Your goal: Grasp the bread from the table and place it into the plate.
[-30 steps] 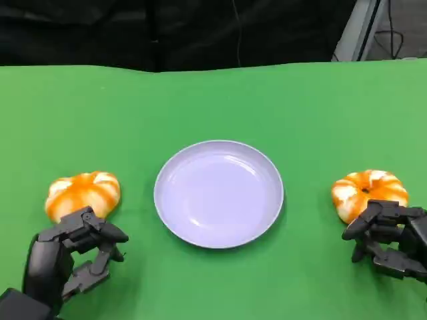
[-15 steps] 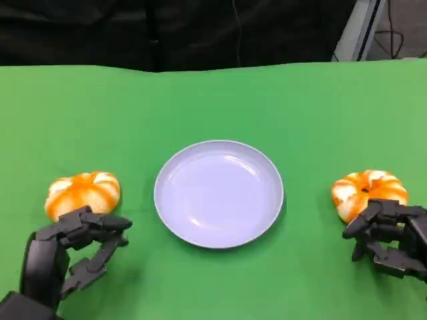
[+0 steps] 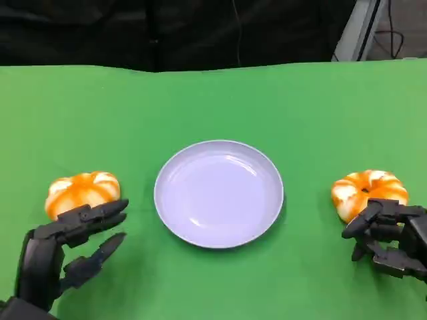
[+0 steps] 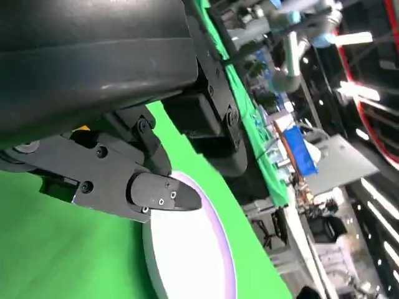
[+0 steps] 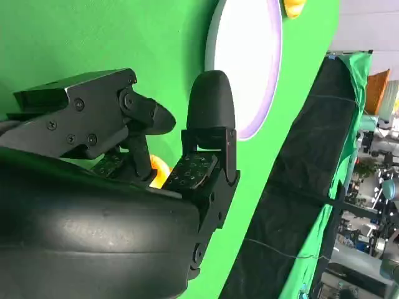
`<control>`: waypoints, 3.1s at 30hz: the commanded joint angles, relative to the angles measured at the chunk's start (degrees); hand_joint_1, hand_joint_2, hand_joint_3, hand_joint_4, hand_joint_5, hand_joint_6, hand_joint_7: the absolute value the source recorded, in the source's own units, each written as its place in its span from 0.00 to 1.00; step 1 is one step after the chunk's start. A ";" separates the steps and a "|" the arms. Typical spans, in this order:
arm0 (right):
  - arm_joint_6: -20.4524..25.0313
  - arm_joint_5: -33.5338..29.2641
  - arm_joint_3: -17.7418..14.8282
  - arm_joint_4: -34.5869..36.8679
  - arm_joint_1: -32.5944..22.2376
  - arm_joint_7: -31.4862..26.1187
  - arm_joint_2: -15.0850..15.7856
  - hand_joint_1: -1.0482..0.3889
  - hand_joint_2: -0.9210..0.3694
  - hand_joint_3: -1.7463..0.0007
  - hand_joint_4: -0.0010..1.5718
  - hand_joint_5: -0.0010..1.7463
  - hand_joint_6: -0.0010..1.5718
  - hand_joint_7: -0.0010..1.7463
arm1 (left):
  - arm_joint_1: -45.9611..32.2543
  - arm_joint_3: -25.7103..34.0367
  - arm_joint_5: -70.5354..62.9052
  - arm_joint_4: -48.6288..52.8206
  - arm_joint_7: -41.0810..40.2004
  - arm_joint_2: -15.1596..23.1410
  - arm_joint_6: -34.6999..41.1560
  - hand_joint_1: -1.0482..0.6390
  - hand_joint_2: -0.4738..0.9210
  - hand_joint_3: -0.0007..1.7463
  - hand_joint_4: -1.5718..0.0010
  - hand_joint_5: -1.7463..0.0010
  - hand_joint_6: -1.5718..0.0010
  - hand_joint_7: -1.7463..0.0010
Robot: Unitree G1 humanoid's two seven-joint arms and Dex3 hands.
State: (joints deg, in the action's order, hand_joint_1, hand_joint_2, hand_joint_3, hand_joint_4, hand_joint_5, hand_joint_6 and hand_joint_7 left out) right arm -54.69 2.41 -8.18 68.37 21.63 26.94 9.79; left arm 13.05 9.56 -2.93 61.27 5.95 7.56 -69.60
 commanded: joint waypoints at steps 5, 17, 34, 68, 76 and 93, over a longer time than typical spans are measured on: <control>-0.08 0.43 -0.36 0.17 -0.19 -0.13 1.15 0.80 0.11 0.59 0.58 0.79 0.60 0.57 | -2.11 -0.33 -17.16 -5.47 -17.09 4.39 0.79 0.29 1.00 0.06 0.60 0.99 0.62 1.00; -0.06 0.79 -0.45 0.24 -0.35 0.37 1.10 0.80 0.10 0.59 0.58 0.78 0.60 0.56 | -4.79 -10.52 -47.25 -16.75 -54.23 11.29 17.92 0.21 1.00 0.04 0.57 0.99 0.65 1.00; -0.29 0.17 0.04 -0.16 -0.81 -0.49 1.08 0.80 0.10 0.60 0.57 0.79 0.59 0.57 | -2.75 -22.28 -51.93 -18.34 -66.43 18.20 40.93 0.17 1.00 0.08 0.70 1.00 0.67 1.00; -0.11 0.57 -0.05 -0.38 -1.04 -0.33 0.93 0.79 0.11 0.59 0.57 0.79 0.59 0.57 | 13.29 -29.91 -39.74 4.27 -55.95 17.70 35.41 0.17 1.00 0.04 0.78 1.00 0.81 1.00; -0.48 0.33 0.08 -0.41 -1.10 -0.61 0.99 0.79 0.12 0.58 0.57 0.79 0.60 0.57 | 14.78 -30.79 -38.51 6.96 -54.05 17.05 34.54 0.17 1.00 0.03 0.78 1.00 0.80 1.00; -0.48 0.38 0.08 -0.39 -1.15 -0.52 1.04 0.79 0.10 0.60 0.57 0.79 0.59 0.56 | 15.51 -31.78 -36.92 8.34 -52.80 16.74 33.77 0.18 1.00 0.02 0.77 1.00 0.79 1.00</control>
State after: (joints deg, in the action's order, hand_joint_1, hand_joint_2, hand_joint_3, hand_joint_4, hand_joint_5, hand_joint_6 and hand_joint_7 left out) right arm -54.74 2.52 -7.82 68.31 21.20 26.60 9.79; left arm 28.09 -22.16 -40.32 69.05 -47.23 23.51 -35.58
